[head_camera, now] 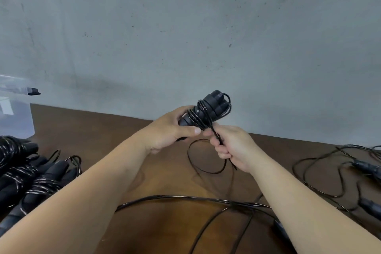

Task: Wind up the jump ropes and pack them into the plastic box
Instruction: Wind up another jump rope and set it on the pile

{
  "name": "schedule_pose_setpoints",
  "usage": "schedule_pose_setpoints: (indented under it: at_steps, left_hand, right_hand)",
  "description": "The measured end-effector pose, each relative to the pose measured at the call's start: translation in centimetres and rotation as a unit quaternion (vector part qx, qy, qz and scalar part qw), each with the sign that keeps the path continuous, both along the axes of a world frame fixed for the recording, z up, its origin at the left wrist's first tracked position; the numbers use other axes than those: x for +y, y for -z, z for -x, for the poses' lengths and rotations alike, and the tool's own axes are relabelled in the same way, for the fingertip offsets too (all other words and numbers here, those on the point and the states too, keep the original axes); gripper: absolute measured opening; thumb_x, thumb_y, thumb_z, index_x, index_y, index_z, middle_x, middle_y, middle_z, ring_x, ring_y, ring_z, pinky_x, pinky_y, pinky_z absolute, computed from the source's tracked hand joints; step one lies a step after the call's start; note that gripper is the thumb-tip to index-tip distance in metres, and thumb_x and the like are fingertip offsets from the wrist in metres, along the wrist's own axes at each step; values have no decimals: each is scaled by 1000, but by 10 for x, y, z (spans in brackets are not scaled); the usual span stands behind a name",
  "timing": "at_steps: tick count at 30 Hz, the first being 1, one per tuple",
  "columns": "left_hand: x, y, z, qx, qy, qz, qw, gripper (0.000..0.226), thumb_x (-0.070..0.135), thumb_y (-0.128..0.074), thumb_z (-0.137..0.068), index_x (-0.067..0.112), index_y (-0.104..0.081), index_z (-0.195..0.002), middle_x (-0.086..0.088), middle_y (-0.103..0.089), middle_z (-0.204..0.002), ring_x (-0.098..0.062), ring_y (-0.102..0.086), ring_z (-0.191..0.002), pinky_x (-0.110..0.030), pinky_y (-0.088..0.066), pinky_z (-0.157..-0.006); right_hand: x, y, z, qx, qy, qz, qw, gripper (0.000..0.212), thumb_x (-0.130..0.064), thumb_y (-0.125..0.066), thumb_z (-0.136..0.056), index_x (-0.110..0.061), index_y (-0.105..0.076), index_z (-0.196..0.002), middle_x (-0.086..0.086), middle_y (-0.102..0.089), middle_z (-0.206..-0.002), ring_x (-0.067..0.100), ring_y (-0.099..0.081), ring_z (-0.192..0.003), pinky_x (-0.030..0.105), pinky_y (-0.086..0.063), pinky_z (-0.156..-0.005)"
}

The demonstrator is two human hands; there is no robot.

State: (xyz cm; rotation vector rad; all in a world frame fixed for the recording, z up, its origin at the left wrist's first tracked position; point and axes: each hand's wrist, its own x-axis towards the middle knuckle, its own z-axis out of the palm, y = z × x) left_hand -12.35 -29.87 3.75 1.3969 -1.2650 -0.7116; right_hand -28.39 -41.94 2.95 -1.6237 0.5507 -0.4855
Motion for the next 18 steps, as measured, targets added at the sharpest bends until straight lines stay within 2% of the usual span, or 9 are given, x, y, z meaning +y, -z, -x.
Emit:
schedule_pose_setpoints:
  at_steps: [3, 5, 6, 9, 11, 13, 15, 16, 18]
  left_hand:
    - [-8, -4, 0, -110, -95, 7, 989, 81, 31, -74, -77, 36, -34, -147, 5, -64, -123, -10, -61, -110, -29, -43, -102]
    - [-11, -6, 2, -242, -165, -17, 956, 77, 27, -69, -87, 38, -26, -150, 2, -61, -117, -17, -58, -104, -28, -42, -94]
    - [-12, -6, 4, -321, -197, -31, 926, 76, 27, -65, -90, 36, -21, -152, -1, -57, -116, -20, -55, -103, -29, -42, -92]
    - [-16, -3, 7, -501, -225, -89, 831, 74, 29, -57, -95, 25, -14, -154, -6, -49, -132, -27, -48, -117, -38, -42, -97]
    - [-20, 4, 14, -586, -216, -125, 771, 64, 25, -54, -95, 19, -21, -149, -5, -49, -130, -26, -48, -113, -39, -45, -92]
    - [-22, 7, 21, -632, -194, -132, 738, 46, 22, -52, -95, 17, -34, -137, -4, -52, -123, -25, -50, -106, -36, -45, -84]
    - [-22, 8, 26, -628, -146, -132, 753, 38, 21, -54, -92, 20, -42, -129, -2, -54, -121, -24, -50, -106, -33, -42, -81]
    - [-20, 7, 28, -606, -113, -136, 775, 40, 22, -57, -90, 22, -44, -128, 0, -55, -122, -24, -51, -108, -33, -41, -82]
    - [-15, 2, 30, -539, -63, -146, 827, 44, 25, -66, -86, 28, -48, -127, 4, -57, -121, -22, -53, -110, -34, -43, -86]
  right_hand:
    - [4, 2, 4, 66, -9, 64, 996, 26, -23, -44, -101, -10, -66, -109, -1, -49, -60, 11, -30, -45, 24, -24, -43]
    - [10, 2, 6, 135, -33, 129, 982, 27, -27, -45, -101, -11, -64, -110, -2, -53, -62, 11, -35, -44, 23, -30, -44]
    - [14, 0, 7, 174, -46, 176, 968, 30, -30, -44, -101, -8, -64, -106, -2, -55, -63, 11, -38, -46, 23, -34, -47]
    - [22, -6, 9, 256, -75, 373, 889, 37, -33, -40, -104, -10, -54, -78, 0, -57, -69, 14, -49, -56, 27, -39, -55]
    - [23, -16, 9, 274, -86, 501, 816, 33, -27, -44, -102, -11, -53, -75, 3, -56, -72, 18, -52, -62, 30, -40, -55]
    - [22, -33, 8, 290, -94, 603, 737, 23, -23, -51, -97, -11, -59, -79, 3, -54, -70, 20, -52, -63, 30, -38, -51]
    - [21, -54, 8, 288, -101, 658, 689, 13, -26, -62, -89, -16, -68, -82, -1, -55, -66, 19, -51, -61, 29, -36, -50]
    - [19, -66, 9, 283, -103, 654, 694, 11, -30, -70, -83, -20, -72, -83, -2, -60, -67, 18, -54, -63, 29, -38, -52]
    - [11, -82, 10, 274, -117, 592, 749, 16, -37, -81, -73, -25, -75, -80, -7, -66, -70, 11, -56, -65, 26, -41, -56]
